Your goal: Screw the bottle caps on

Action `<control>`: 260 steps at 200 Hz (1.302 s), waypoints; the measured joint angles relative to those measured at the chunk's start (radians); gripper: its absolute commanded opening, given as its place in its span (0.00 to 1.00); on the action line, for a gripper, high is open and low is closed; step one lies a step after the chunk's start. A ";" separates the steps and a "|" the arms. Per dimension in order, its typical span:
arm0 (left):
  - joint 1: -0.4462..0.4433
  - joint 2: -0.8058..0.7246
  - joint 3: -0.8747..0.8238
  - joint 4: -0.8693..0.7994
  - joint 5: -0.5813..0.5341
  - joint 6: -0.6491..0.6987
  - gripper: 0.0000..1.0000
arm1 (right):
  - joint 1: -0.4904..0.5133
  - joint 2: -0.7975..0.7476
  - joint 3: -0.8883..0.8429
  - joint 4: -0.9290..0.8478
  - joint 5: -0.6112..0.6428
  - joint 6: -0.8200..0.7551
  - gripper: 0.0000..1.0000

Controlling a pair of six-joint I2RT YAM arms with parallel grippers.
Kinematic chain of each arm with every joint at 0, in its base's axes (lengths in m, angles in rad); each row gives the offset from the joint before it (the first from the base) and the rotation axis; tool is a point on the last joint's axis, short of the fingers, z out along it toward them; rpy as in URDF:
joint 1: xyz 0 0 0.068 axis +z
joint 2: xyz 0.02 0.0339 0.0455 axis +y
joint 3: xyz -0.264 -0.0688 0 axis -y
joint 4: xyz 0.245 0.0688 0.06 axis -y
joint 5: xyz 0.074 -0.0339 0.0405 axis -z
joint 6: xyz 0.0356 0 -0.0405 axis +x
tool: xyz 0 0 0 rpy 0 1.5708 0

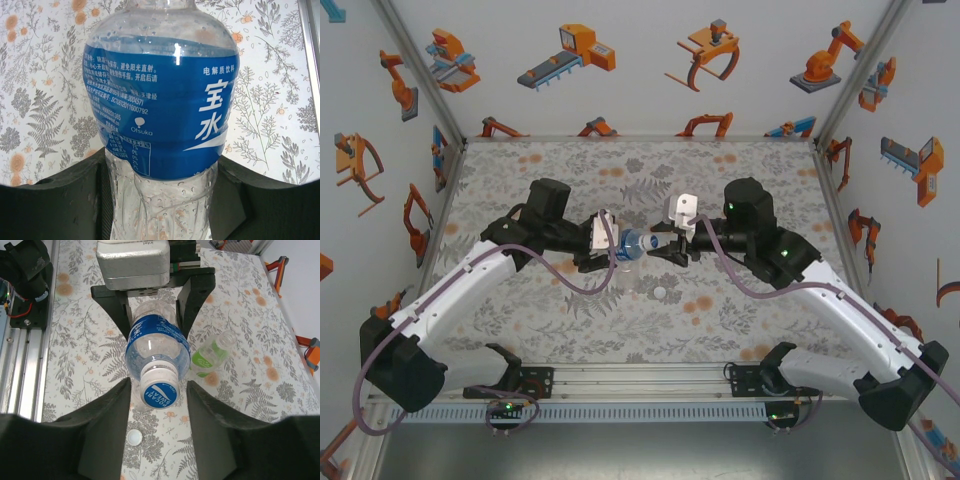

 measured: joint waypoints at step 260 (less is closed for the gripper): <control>0.005 -0.008 -0.005 0.002 -0.047 -0.018 0.00 | 0.011 0.009 -0.011 -0.062 0.453 1.460 0.45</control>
